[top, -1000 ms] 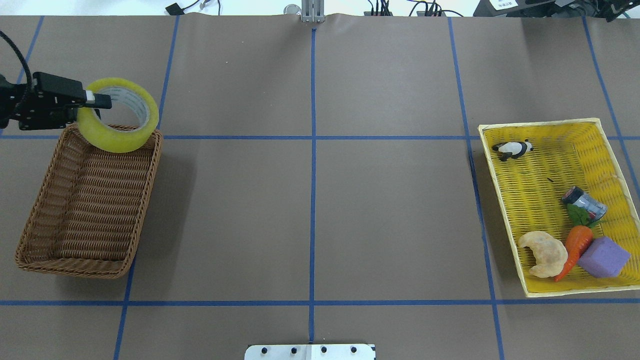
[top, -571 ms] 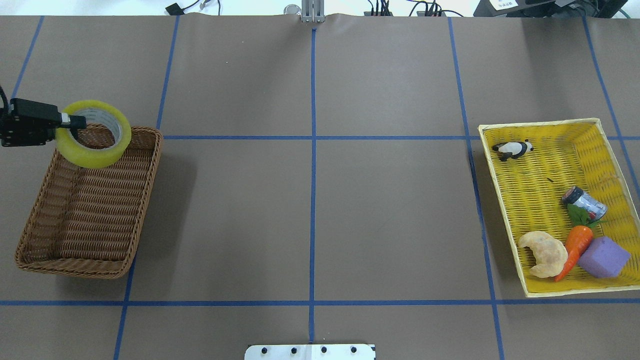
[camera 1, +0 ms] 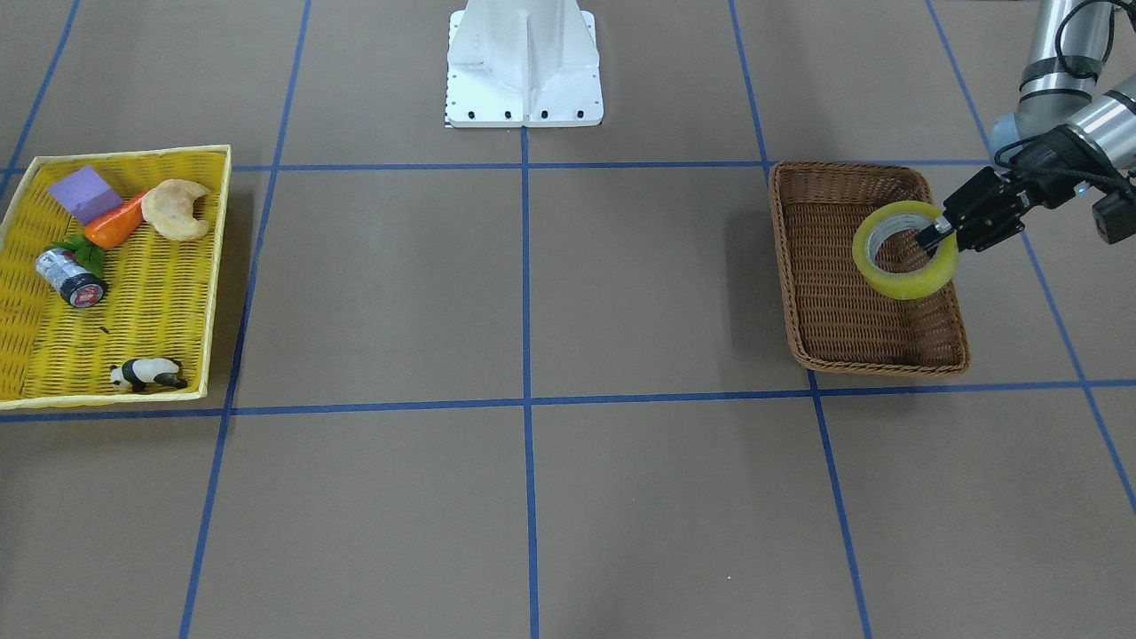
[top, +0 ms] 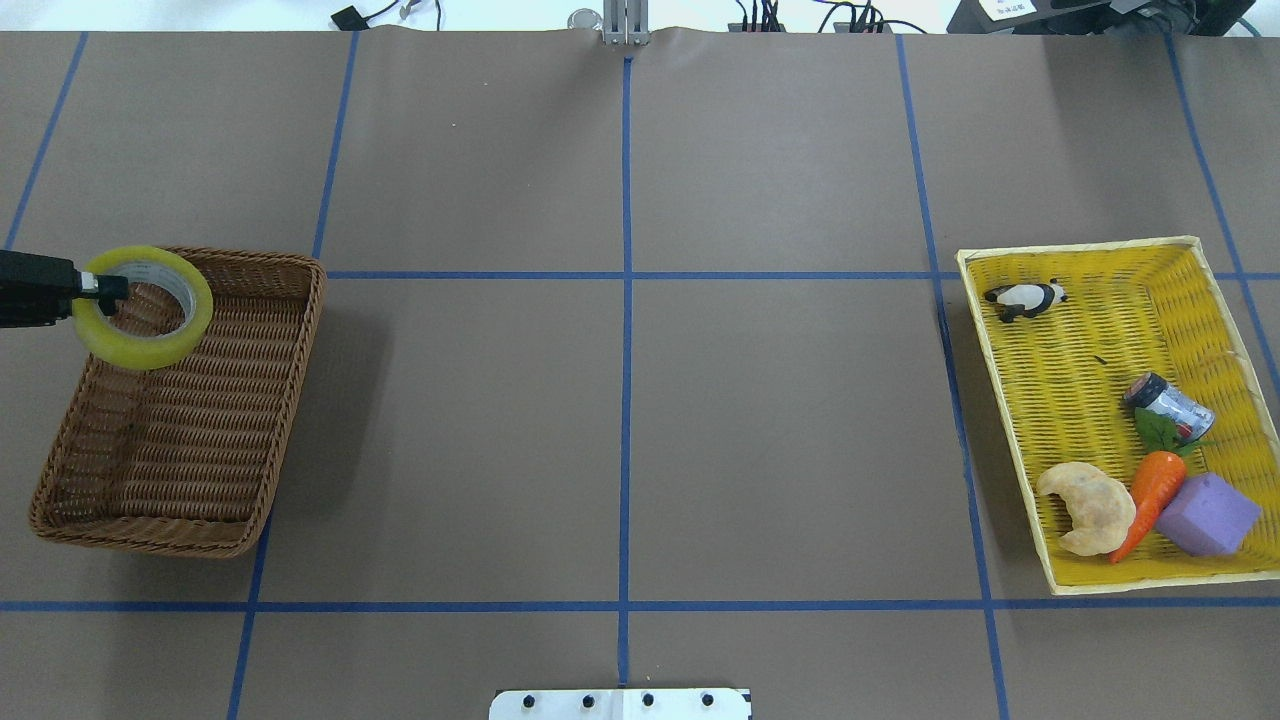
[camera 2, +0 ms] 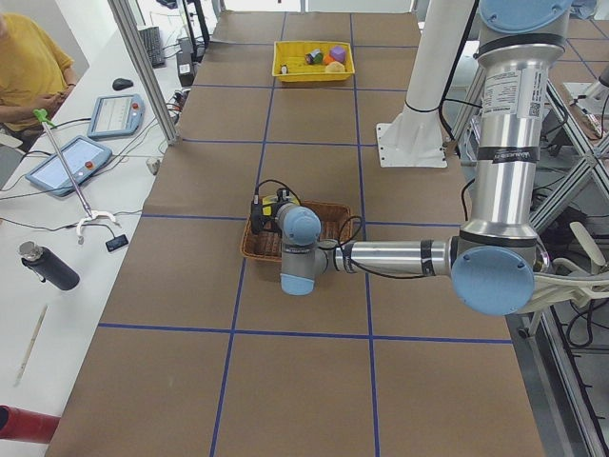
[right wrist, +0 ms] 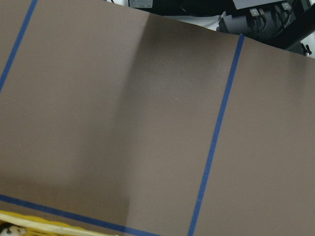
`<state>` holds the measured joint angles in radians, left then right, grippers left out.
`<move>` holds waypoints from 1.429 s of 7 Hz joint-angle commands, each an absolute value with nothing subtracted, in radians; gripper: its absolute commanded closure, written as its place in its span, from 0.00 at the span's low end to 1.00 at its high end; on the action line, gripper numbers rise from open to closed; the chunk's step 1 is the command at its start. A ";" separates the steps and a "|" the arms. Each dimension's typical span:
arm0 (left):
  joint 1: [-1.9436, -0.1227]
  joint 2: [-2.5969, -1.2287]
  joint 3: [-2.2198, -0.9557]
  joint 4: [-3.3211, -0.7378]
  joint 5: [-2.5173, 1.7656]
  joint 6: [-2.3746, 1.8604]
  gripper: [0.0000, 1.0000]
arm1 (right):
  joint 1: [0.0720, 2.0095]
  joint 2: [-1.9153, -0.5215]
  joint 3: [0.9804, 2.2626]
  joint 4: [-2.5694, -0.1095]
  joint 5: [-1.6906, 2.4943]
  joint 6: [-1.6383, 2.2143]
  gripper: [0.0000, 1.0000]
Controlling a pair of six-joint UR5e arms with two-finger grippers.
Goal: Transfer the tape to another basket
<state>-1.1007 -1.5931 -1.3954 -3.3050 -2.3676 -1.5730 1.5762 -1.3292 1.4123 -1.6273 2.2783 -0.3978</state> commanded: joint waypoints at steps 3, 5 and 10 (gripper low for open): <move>-1.069 -1.606 -1.338 -3.338 -2.313 -1.546 0.55 | 1.577 -1.333 1.413 -1.626 2.275 -0.393 0.00; -1.052 -1.606 -1.309 -3.339 -2.312 -1.516 0.31 | 1.577 -1.333 1.408 -1.624 2.275 -0.385 0.00; -1.052 -1.606 -1.307 -3.346 -2.324 -1.468 0.02 | 1.577 -1.328 1.407 -1.621 2.273 -0.380 0.00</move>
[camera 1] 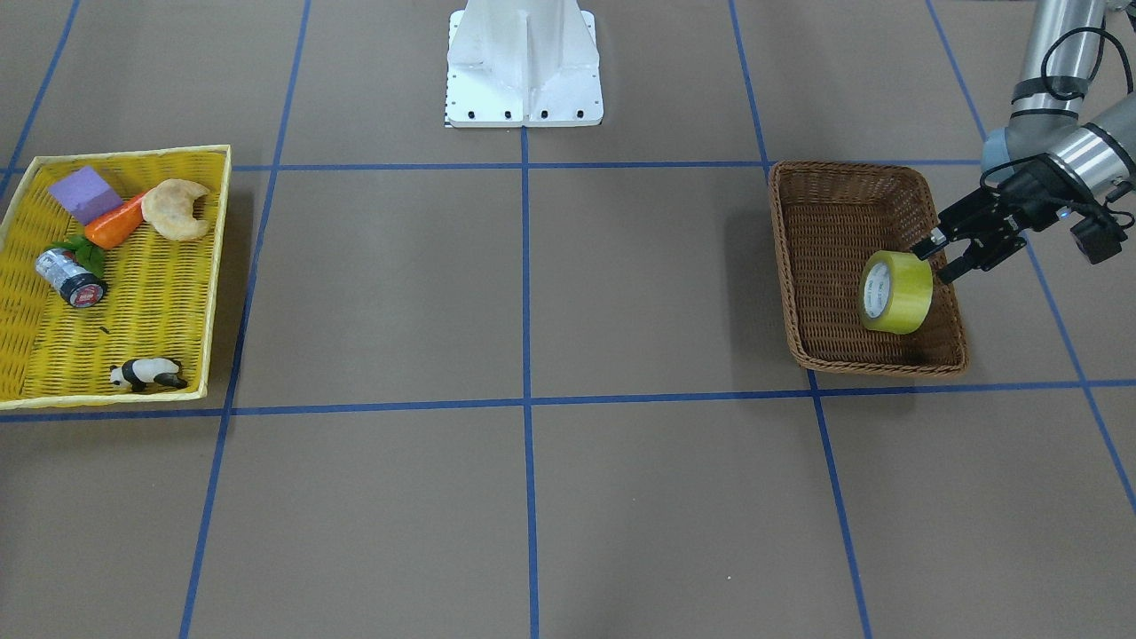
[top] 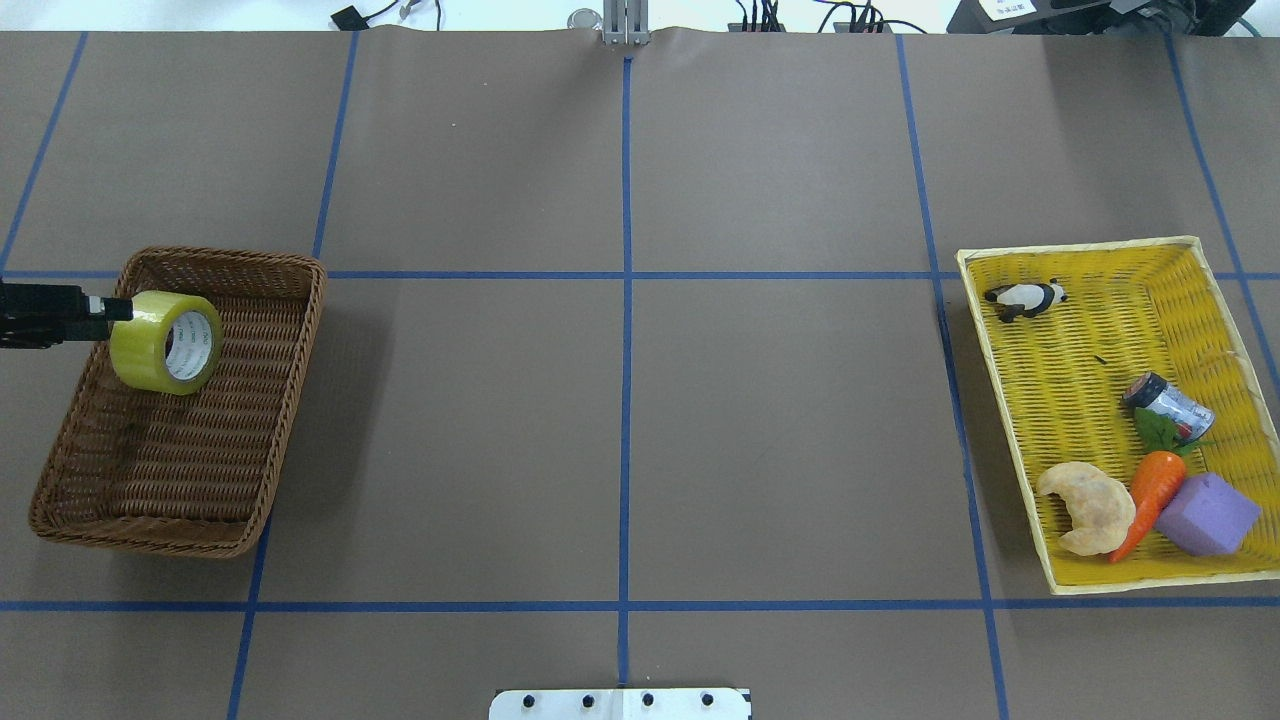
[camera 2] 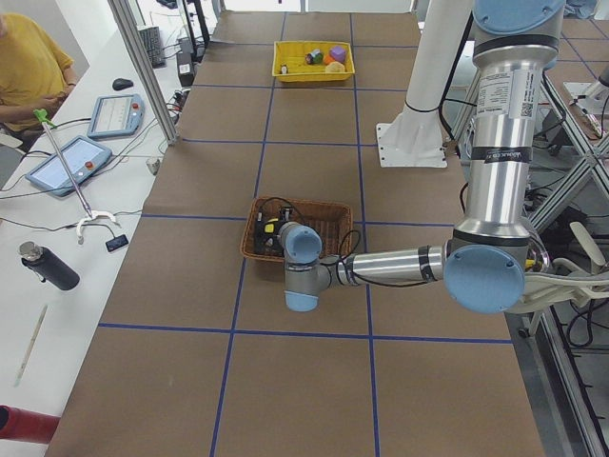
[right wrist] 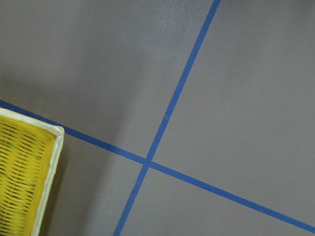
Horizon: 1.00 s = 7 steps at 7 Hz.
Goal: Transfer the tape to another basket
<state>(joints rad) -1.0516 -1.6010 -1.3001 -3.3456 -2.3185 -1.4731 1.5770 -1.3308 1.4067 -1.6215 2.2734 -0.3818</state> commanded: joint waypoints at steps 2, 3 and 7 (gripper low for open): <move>-1.104 -1.624 -1.338 -3.336 -2.339 -1.467 0.02 | 1.577 -1.322 1.407 -1.621 2.273 -0.376 0.00; -1.162 -1.640 -1.336 -3.335 -2.339 -1.422 0.02 | 1.577 -1.322 1.407 -1.621 2.273 -0.376 0.00; -1.392 -1.652 -1.475 -2.745 -2.333 -0.694 0.02 | 1.577 -1.330 1.407 -1.621 2.273 -0.376 0.00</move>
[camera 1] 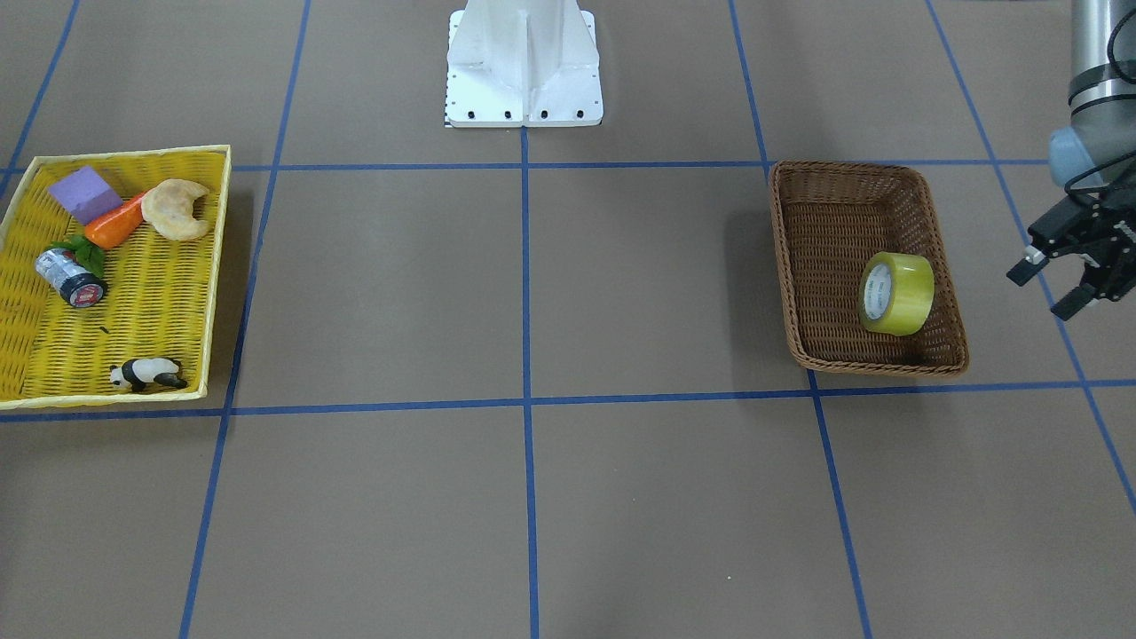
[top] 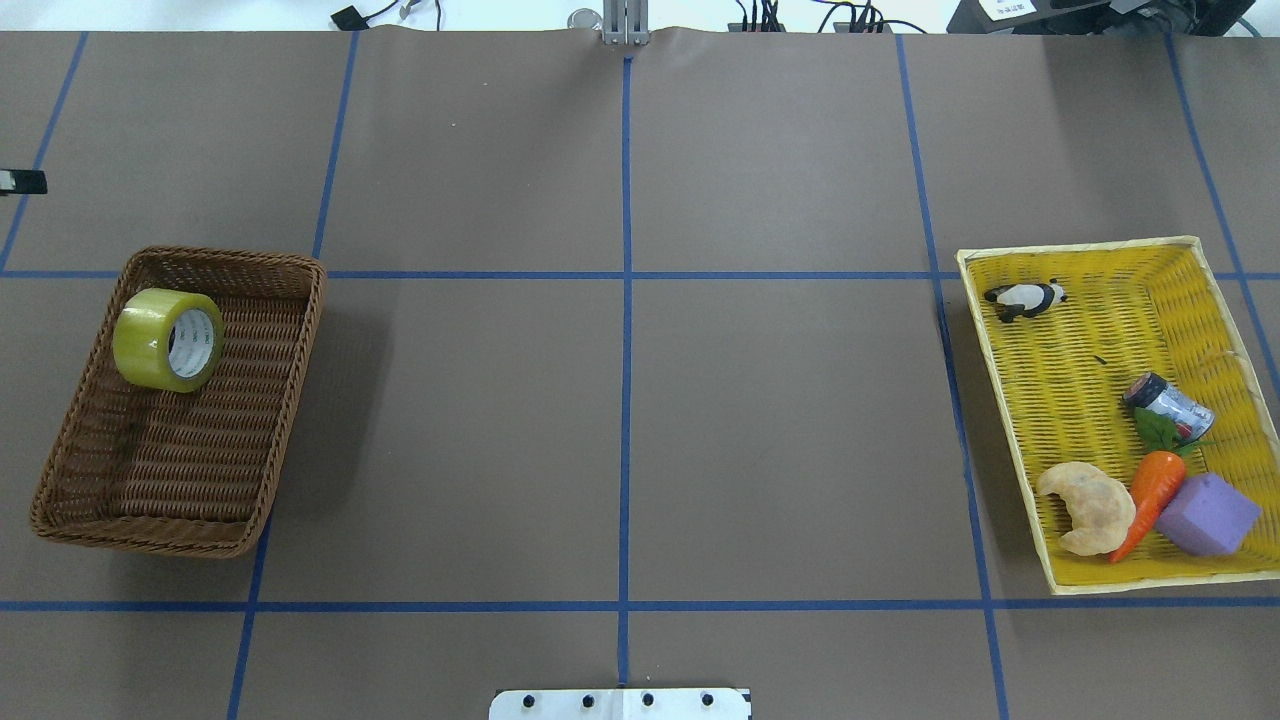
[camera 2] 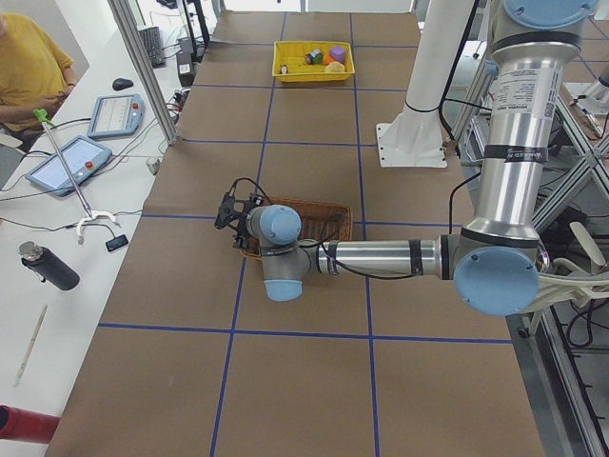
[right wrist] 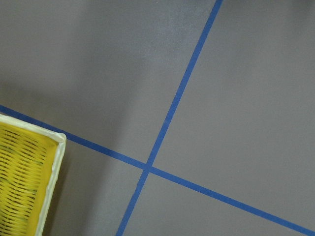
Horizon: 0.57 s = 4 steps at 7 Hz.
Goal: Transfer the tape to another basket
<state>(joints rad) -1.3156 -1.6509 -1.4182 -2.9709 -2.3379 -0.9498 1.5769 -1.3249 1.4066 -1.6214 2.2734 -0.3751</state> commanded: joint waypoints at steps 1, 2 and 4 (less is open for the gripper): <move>-1.448 -1.652 -1.491 -2.588 -2.310 -0.473 0.02 | 1.577 -1.331 1.407 -1.621 2.273 -0.376 0.00; -1.477 -1.652 -1.493 -2.468 -2.275 -0.284 0.02 | 1.577 -1.335 1.405 -1.621 2.273 -0.376 0.00; -1.512 -1.643 -1.494 -2.146 -2.270 -0.009 0.02 | 1.577 -1.342 1.405 -1.621 2.273 -0.376 0.00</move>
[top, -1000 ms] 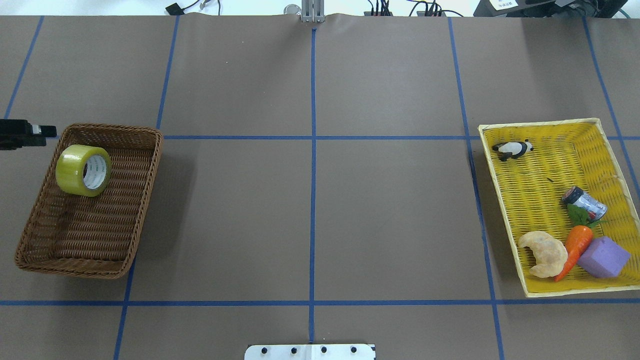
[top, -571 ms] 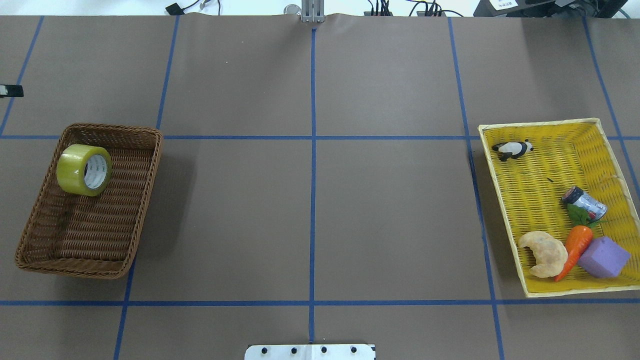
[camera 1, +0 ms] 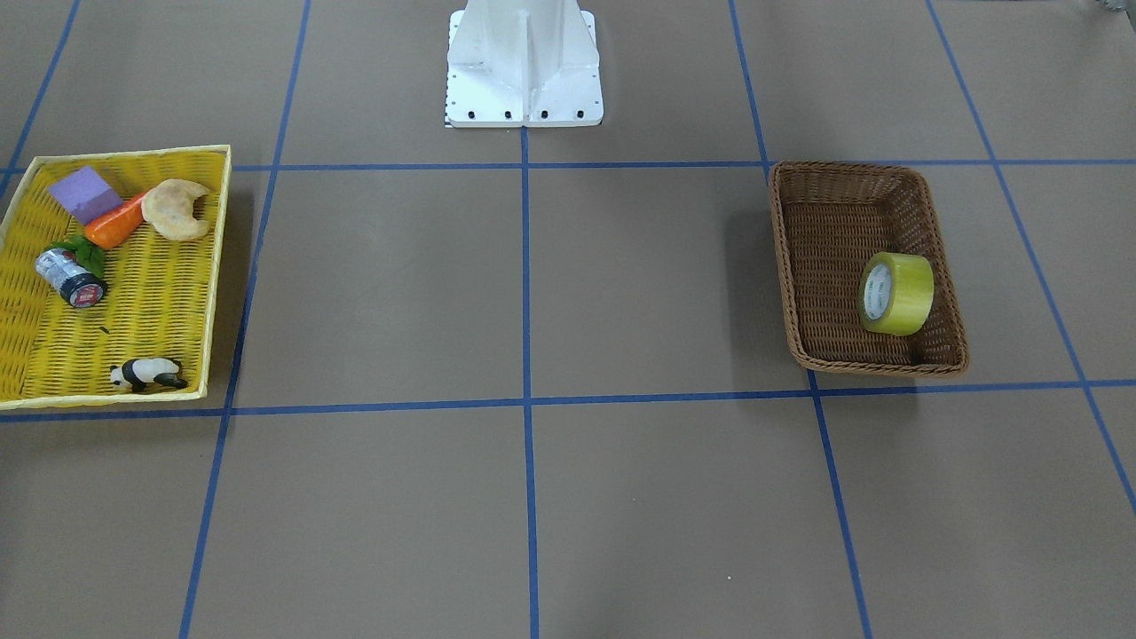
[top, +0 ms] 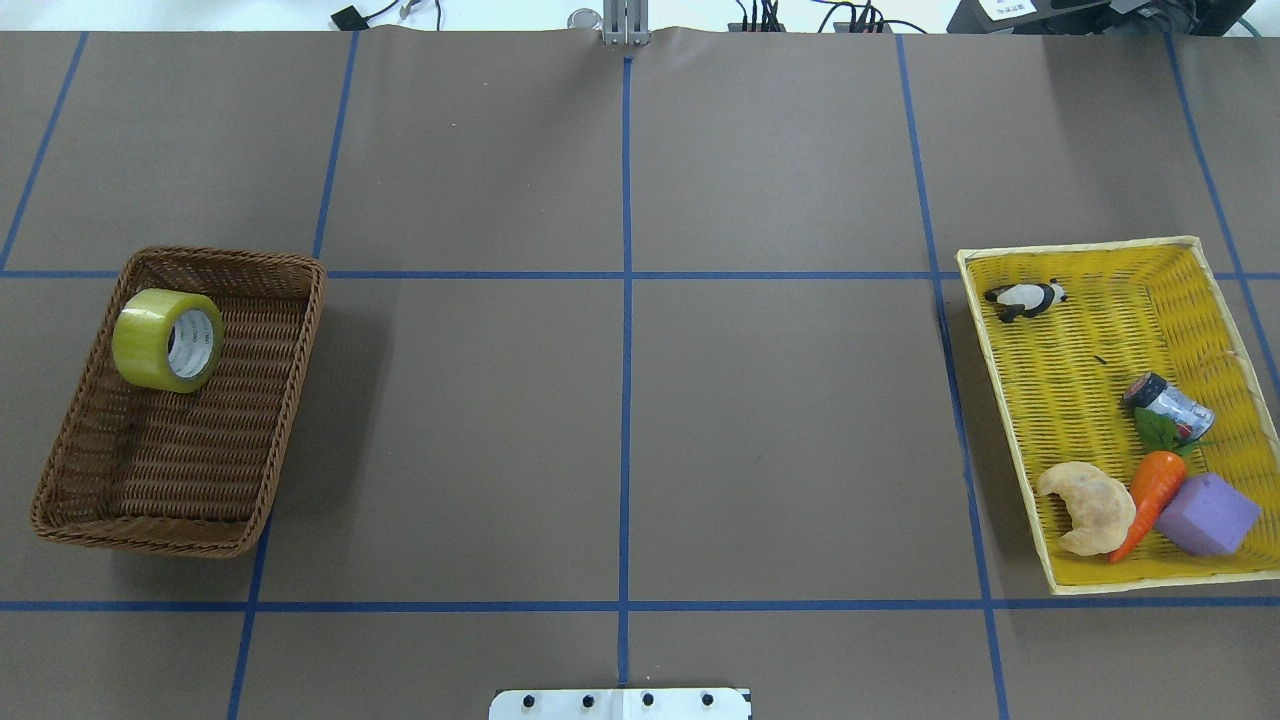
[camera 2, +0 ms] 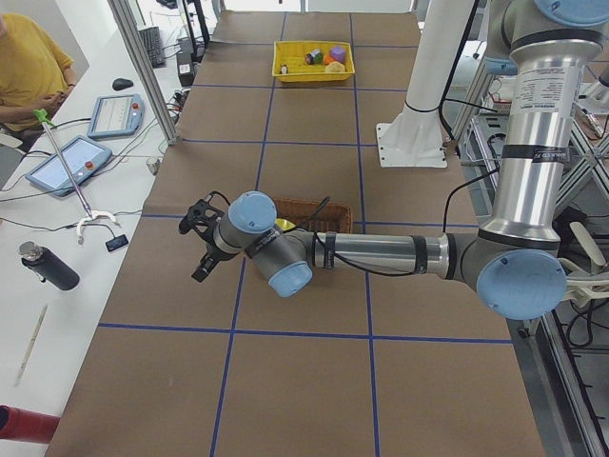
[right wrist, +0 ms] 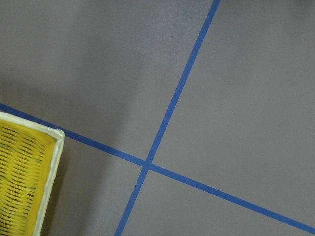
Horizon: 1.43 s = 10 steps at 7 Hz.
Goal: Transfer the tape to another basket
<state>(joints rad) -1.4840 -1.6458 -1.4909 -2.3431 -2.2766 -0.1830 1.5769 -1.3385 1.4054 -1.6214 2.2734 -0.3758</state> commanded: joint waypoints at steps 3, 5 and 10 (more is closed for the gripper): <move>-1.546 -1.632 -1.522 -1.699 -2.282 0.084 0.02 | 1.577 -1.356 1.407 -1.621 2.273 -0.377 0.00; -1.545 -1.621 -1.520 -1.698 -2.287 0.086 0.02 | 1.577 -1.365 1.405 -1.620 2.267 -0.379 0.00; -1.545 -1.602 -1.531 -1.713 -2.330 0.077 0.02 | 1.600 -1.384 1.410 -1.620 2.278 -0.380 0.00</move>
